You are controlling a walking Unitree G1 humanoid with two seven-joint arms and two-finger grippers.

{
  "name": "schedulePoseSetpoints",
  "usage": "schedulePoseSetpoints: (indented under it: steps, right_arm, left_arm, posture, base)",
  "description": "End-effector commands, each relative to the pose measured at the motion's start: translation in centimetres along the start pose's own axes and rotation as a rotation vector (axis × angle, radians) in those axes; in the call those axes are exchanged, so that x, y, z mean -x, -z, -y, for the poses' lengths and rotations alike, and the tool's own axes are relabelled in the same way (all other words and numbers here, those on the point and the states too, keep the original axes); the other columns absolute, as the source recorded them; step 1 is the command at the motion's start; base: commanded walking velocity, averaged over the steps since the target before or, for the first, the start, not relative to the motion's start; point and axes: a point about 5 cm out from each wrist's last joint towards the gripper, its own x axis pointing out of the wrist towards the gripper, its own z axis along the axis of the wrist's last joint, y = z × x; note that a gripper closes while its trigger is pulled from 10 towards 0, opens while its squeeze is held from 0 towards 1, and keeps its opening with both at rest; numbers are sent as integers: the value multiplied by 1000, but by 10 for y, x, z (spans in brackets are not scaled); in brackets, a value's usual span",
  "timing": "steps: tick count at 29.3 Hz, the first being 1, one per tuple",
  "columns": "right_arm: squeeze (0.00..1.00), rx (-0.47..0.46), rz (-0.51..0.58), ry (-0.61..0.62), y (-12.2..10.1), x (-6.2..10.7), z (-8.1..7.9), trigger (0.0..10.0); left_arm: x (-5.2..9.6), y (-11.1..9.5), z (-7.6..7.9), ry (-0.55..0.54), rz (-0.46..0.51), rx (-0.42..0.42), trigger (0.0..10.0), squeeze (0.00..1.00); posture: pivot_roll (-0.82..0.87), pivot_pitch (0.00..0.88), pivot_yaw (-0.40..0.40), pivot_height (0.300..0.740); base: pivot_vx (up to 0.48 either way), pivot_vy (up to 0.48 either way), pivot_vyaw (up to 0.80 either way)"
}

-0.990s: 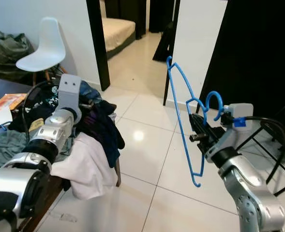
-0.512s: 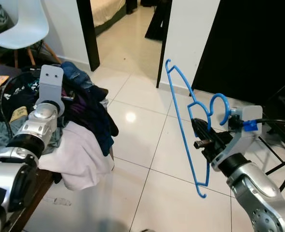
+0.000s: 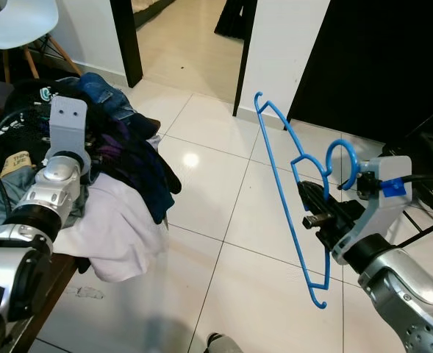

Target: Hang hanger

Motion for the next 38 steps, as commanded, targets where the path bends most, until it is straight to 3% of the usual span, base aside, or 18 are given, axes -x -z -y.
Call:
schedulePoseSetpoints:
  steps: [1, 5, 9, 10, 12, 13, 15, 16, 17, 18, 20, 23, 24, 26, 31, 34, 37, 38]
  right_arm:
    - [0, 7, -4, 8, -1, 2, 1, 10000]
    - [0, 3, 2, 4, -2, -3, 1, 10000]
    - [0, 0, 1, 3, -2, -4, 1, 10000]
    - [0, -5, 10, 3, -2, -9, 1, 10000]
    - [0, -5, 10, 3, -2, -9, 1, 10000]
    - [0, -13, 29, 3, -2, -14, 1, 10000]
    - [0, -13, 29, 3, -2, -14, 1, 10000]
    - [0, -23, 48, 0, -1, -20, 2, 10000]
    - [0, -23, 48, 0, -1, -20, 2, 10000]
    - [0, -36, 74, -8, 0, -28, 2, 10000]
    - [0, -36, 74, -8, 0, -28, 2, 10000]
    - [0, -74, 124, -50, 3, -53, 0, 10000]
    - [0, -86, 135, -70, 4, -62, -2, 10000]
    - [0, -86, 135, -70, 4, -62, -2, 10000]
    - [0, -110, 154, -116, 5, -82, -7, 10000]
    - [0, -110, 154, -116, 5, -82, -7, 10000]
    - [0, -118, 159, -137, 6, -89, -9, 10000]
    - [0, -125, 168, -162, 6, -97, -12, 10000]
  left_arm:
    - [-1, 3, -7, -27, -27, 10, 0, 0]
    - [-9, -40, -13, -50, 129, 19, 0, 0]
    - [-10, -48, -14, -56, 156, 14, 0, 0]
    - [-12, -78, -25, -93, 268, -4, 0, 0]
    - [-12, -78, -25, -93, 268, -4, 0, 0]
    - [-8, -126, -47, -159, 435, -12, 0, 0]
    - [-8, -126, -47, -159, 435, -12, 0, 0]
    - [1, -169, -71, -226, 587, -42, 0, 0]
    - [1, -169, -71, -226, 587, -42, 0, 0]
    - [18, -209, -99, -307, 726, -98, 0, 0]
    - [18, -209, -99, -307, 726, -98, 0, 0]
    - [57, -257, -158, -487, 888, -231, 0, 0]
    - [68, -261, -173, -532, 904, -272, 0, 0]
    - [68, -261, -173, -532, 904, -272, 0, 0]
    - [90, -262, -200, -611, 904, -347, 0, 0]
    - [90, -262, -200, -611, 904, -347, 0, 0]
    - [101, -259, -213, -655, 886, -387, 0, 0]
    - [117, -248, -233, -730, 824, -423, 0, 0]
  posture:
    - [-325, 226, -99, 740]
    - [-313, 202, -94, 740]
    - [-313, 202, -94, 740]
    - [-289, 151, -74, 740]
    - [-289, 151, -74, 740]
    - [-259, 104, -63, 740]
    - [-259, 104, -63, 740]
    - [-226, 66, -54, 740]
    - [-226, 66, -54, 740]
    - [-187, 26, -52, 740]
    - [-187, 26, -52, 740]
    - [-69, 0, -73, 740]
    - [-43, 0, -82, 740]
    - [-43, 0, -82, 740]
    - [41, 0, -113, 740]
    - [41, 0, -113, 740]
    - [69, 0, -123, 740]
    - [110, 0, -144, 740]
  base:
    - [0, 0, 0]
    - [0, 0, 0]
    - [0, 0, 0]
    - [0, 0, 0]
    - [0, 0, 0]
    - [0, 0, 0]
    - [0, 0, 0]
    - [0, 0, 0]
    - [0, 0, 0]
    - [0, 0, 0]
    - [0, 0, 0]
    - [0, 0, 0]
    - [0, 0, 0]
    - [0, 0, 0]
    - [0, 0, 0]
    - [0, 0, 0]
    - [0, 0, 0]
    - [0, 0, 0]
